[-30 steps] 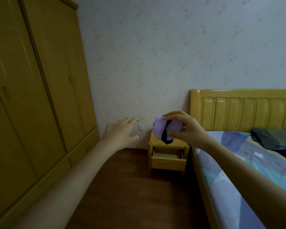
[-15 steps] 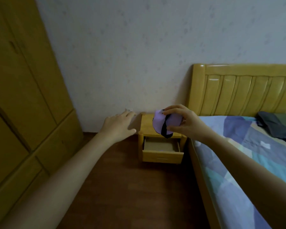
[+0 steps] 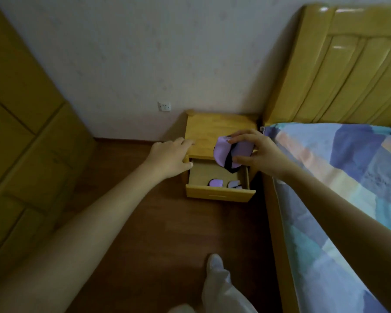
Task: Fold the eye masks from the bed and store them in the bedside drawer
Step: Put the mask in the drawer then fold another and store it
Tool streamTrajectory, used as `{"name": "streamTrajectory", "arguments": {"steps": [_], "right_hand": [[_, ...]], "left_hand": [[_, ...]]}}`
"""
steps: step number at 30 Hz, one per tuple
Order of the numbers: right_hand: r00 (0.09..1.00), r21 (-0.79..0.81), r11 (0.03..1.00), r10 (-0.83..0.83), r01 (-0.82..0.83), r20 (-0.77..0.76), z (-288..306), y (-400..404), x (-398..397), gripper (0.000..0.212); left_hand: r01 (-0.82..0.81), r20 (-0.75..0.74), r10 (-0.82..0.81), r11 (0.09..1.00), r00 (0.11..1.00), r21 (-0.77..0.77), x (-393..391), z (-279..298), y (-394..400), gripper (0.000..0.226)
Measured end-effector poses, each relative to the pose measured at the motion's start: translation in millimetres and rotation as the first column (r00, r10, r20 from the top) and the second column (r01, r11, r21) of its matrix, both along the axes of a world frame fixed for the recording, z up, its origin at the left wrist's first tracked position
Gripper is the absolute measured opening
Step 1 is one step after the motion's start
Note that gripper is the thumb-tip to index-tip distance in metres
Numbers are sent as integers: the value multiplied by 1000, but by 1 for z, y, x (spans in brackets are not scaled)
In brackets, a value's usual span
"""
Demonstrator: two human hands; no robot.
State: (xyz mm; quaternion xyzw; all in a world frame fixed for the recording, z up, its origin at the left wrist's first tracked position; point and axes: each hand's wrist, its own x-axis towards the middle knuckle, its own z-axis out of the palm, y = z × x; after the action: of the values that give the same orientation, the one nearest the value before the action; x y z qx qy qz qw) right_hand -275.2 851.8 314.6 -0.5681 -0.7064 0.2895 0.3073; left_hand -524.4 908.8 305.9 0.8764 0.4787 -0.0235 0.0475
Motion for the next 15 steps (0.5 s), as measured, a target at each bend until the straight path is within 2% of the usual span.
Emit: {"name": "streamTrajectory", "arguments": {"steps": [4,8,12,15], "right_hand": [[999,-135,990,51,-49,10,-47,74,20,38],[999,-248,968,-17,25,38,-114,134,36,32],[989,-411,908,-17,76,145,-212,184,44,35],[985,-551,819,-105,162,134,-296,205,48,34]], "left_hand": [[-10,-35,7,997,999,-81,24,-44,67,59],[-10,-18,7,984,1000,-176,43,-102,127,58],[11,-40,-21,971,999,-240,65,-190,184,56],[-2,-72,-21,951,997,-308,76,-267,215,55]]}}
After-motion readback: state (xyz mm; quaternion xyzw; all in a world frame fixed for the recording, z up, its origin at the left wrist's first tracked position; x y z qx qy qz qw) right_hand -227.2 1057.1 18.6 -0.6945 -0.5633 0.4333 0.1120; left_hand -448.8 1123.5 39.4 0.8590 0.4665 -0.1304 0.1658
